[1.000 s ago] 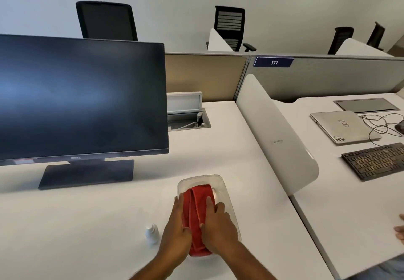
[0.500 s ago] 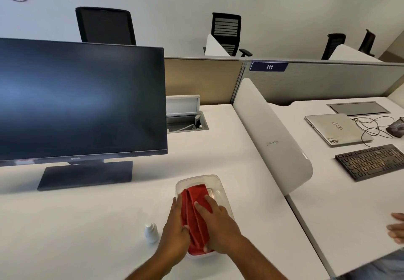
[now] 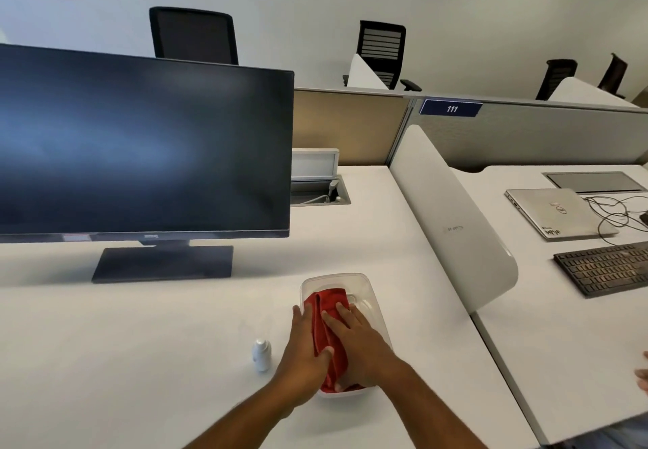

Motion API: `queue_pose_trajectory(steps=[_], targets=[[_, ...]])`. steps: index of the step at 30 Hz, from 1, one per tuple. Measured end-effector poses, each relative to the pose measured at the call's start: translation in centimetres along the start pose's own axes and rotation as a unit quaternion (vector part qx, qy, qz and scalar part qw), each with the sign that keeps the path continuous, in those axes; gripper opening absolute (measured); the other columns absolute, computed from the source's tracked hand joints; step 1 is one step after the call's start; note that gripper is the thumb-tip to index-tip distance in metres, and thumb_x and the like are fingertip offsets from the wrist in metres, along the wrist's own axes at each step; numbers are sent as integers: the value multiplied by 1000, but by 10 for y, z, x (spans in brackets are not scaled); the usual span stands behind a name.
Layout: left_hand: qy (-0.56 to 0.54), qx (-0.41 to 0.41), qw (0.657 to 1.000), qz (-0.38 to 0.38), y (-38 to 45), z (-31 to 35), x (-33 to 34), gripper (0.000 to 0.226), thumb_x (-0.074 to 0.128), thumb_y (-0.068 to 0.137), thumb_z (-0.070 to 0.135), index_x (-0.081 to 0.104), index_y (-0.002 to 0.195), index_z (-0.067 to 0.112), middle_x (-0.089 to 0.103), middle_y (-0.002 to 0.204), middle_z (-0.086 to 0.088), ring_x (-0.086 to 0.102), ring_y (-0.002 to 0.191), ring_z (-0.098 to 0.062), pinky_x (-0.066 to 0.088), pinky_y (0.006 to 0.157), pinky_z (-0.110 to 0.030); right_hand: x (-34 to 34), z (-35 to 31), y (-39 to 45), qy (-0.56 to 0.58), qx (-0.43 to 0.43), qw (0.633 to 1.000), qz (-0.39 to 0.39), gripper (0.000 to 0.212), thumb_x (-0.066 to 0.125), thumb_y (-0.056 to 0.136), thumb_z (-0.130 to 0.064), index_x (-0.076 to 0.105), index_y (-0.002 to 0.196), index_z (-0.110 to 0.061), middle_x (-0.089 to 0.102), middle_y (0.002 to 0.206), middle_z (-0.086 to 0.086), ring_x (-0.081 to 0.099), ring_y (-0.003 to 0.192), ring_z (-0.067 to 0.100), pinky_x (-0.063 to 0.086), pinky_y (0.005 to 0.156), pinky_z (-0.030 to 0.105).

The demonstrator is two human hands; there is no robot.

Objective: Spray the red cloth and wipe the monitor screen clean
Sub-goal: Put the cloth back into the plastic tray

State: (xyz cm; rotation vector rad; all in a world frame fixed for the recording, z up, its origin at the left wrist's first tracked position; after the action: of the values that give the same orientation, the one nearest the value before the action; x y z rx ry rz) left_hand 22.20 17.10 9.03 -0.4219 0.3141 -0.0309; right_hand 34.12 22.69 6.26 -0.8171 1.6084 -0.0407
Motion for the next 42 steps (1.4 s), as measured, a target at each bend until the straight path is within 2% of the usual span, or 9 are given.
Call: queue_pose_trajectory(steps=[4,7,11,17,22,27,34,37,42], targets=[[-8,67,998,11,-22,25,-17,73,56,105,26,10,161,37,-1,160,33,23,149,-4,23,115,-20,-41,-13,-24,102,23,991,86,88,77,95,-33,26,167,-32,33,172,-4,32,158,20,33,126,35],[-22,138,990,21,-45,39,-48,51,60,103,26,37,138,54,20,138,51,37,127,21,31,113,-16,-74,-34,-41,184,48,960,204,46,65,103,-32,56,148,-33,66,135,-15,64,121,6,51,109,27],[-70,164,978,106,-61,29,-107,29,62,100,11,67,114,36,73,108,25,69,103,2,52,83,-9,-81,-83,-45,277,-4,927,253,29,71,100,-27,69,129,-31,71,109,-18,67,98,2,54,89,17],[-48,65,978,193,-55,-53,-172,20,59,102,14,70,100,30,76,88,12,73,83,-10,61,77,-25,-40,-145,-31,192,-53,961,192,41,74,96,-42,63,136,-38,61,130,-22,57,116,-2,45,102,20],[104,63,977,178,-42,-120,-179,26,62,100,16,62,102,42,65,112,21,63,111,-8,48,95,-23,-19,-159,-24,135,-9,958,251,28,69,101,-23,72,129,-28,68,129,-13,59,120,9,45,101,21],[264,32,958,106,-19,-155,-166,52,55,102,40,39,151,33,26,167,6,20,156,-18,15,125,-34,-38,-140,-37,245,28,910,334,18,83,89,-12,82,106,-16,79,106,-10,68,98,4,47,92,14],[410,71,908,57,-10,-166,-151,86,8,91,72,-9,161,24,-30,163,3,-27,152,-20,-8,126,-45,-107,-74,-76,331,90,824,450,31,89,83,-17,69,99,-34,75,94,-18,72,85,1,57,71,21],[412,101,901,84,-13,-162,-148,107,-29,72,81,-9,158,20,-23,165,3,-21,153,-21,-11,124,-41,-125,-39,-79,305,105,821,471,31,87,86,-8,70,104,-28,76,100,-12,73,88,2,60,77,21],[424,121,892,96,-19,-154,-144,82,2,101,61,39,156,13,28,167,-6,21,154,-29,-1,122,-38,-127,3,-53,207,119,870,430,20,74,96,-2,77,115,-8,77,113,5,73,104,22,57,95,31]])
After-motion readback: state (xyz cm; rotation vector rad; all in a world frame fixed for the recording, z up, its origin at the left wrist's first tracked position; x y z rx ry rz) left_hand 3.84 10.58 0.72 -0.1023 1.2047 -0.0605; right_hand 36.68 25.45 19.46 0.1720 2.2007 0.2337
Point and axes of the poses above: each hand's wrist, its own y-axis towards the middle knuckle, its own x-axis out of the palm, z = x × y, the point moved 6 cm from there along y, towards the middle knuckle
